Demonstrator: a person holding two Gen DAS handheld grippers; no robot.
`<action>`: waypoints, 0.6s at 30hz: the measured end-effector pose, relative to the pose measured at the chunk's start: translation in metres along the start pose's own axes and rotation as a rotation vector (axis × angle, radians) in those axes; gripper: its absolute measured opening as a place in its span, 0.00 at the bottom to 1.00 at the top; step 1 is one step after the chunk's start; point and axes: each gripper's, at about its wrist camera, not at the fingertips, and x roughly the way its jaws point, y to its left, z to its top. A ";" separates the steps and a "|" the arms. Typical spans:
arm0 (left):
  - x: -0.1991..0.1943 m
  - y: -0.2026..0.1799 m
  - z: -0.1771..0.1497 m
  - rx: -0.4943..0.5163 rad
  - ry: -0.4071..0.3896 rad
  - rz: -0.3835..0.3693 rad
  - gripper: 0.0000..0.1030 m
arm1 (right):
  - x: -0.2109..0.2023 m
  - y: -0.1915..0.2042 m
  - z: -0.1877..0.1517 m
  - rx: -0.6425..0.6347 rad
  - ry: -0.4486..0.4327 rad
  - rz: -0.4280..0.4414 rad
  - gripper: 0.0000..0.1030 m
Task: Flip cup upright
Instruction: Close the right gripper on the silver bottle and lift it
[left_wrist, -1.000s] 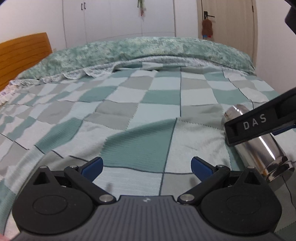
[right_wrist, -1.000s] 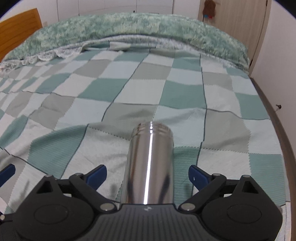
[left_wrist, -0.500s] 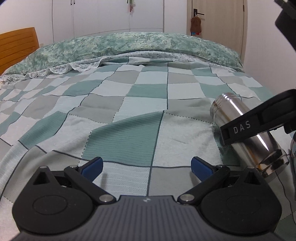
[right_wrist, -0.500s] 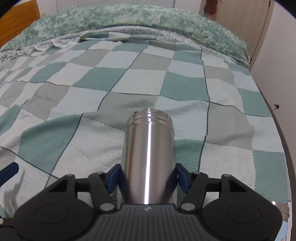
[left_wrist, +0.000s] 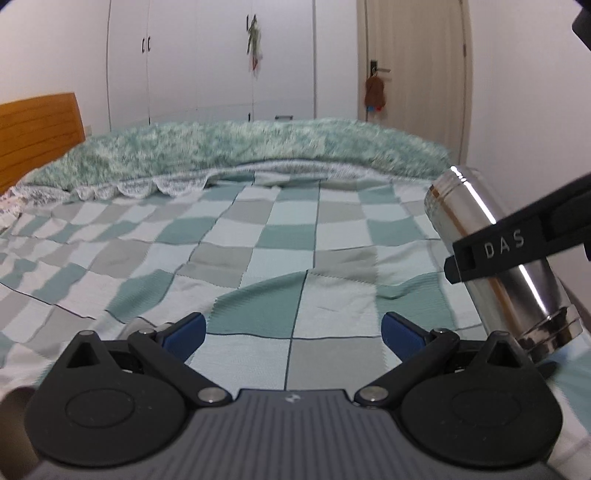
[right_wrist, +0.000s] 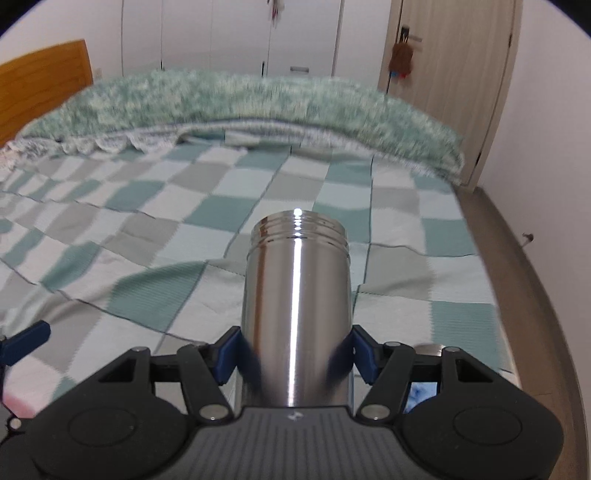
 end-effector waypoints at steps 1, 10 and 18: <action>-0.012 0.000 -0.001 0.005 -0.008 -0.001 1.00 | -0.014 0.000 -0.004 0.001 -0.011 -0.003 0.60; -0.114 0.014 -0.033 0.042 -0.047 -0.044 1.00 | -0.111 0.012 -0.066 0.024 -0.031 0.006 0.60; -0.168 0.048 -0.089 0.065 -0.017 -0.064 1.00 | -0.145 0.046 -0.141 0.035 0.021 0.046 0.60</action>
